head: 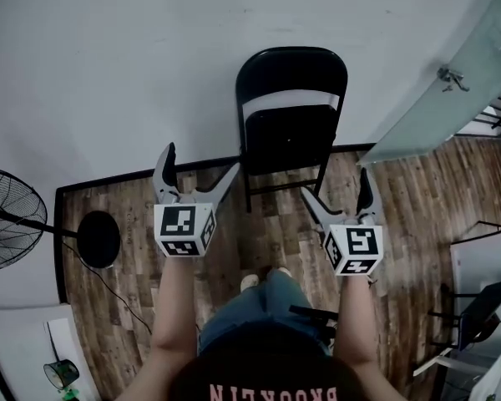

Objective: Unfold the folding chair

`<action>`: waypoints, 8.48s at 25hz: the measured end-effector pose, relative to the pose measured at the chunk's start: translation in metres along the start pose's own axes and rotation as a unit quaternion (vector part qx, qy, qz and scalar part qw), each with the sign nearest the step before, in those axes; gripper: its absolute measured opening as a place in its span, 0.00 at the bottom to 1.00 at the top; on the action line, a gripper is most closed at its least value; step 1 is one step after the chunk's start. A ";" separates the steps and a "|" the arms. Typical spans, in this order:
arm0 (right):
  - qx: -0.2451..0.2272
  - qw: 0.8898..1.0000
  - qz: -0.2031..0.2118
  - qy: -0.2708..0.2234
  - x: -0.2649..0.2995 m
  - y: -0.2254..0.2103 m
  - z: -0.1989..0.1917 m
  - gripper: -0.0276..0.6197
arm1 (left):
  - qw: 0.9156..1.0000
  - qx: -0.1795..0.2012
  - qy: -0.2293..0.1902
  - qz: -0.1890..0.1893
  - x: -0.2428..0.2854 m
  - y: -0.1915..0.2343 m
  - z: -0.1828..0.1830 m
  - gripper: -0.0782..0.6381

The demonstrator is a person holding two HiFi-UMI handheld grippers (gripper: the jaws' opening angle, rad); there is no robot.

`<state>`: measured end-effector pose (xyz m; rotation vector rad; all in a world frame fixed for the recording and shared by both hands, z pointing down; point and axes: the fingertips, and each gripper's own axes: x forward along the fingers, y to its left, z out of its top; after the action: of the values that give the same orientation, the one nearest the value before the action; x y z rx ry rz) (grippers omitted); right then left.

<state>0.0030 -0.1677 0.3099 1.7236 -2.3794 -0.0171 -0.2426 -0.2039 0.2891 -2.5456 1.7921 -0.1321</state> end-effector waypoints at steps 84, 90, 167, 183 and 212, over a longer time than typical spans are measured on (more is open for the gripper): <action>0.505 0.836 -0.077 0.200 0.421 -0.178 -0.258 0.29 | 0.940 0.111 0.316 -0.068 0.446 0.029 -0.100 0.44; 0.503 0.839 -0.084 0.190 0.412 -0.178 -0.257 0.29 | 0.937 0.121 0.317 -0.083 0.436 0.022 -0.096 0.44; 0.517 0.841 -0.134 0.084 0.137 -0.135 -0.304 0.43 | 0.901 0.225 0.270 -0.255 0.290 -0.060 -0.092 0.33; 0.571 0.790 -0.190 0.122 0.035 -0.117 -0.381 0.53 | 0.909 0.216 0.271 -0.231 0.264 -0.079 -0.117 0.34; 0.626 0.718 -0.233 0.197 -0.062 -0.087 -0.538 0.59 | 0.926 0.174 0.269 -0.200 0.268 -0.084 -0.195 0.34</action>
<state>0.1947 -0.0777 0.8163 2.3120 -1.4653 2.0368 -0.0899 -0.4223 0.5034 -2.7112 1.1537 -1.1432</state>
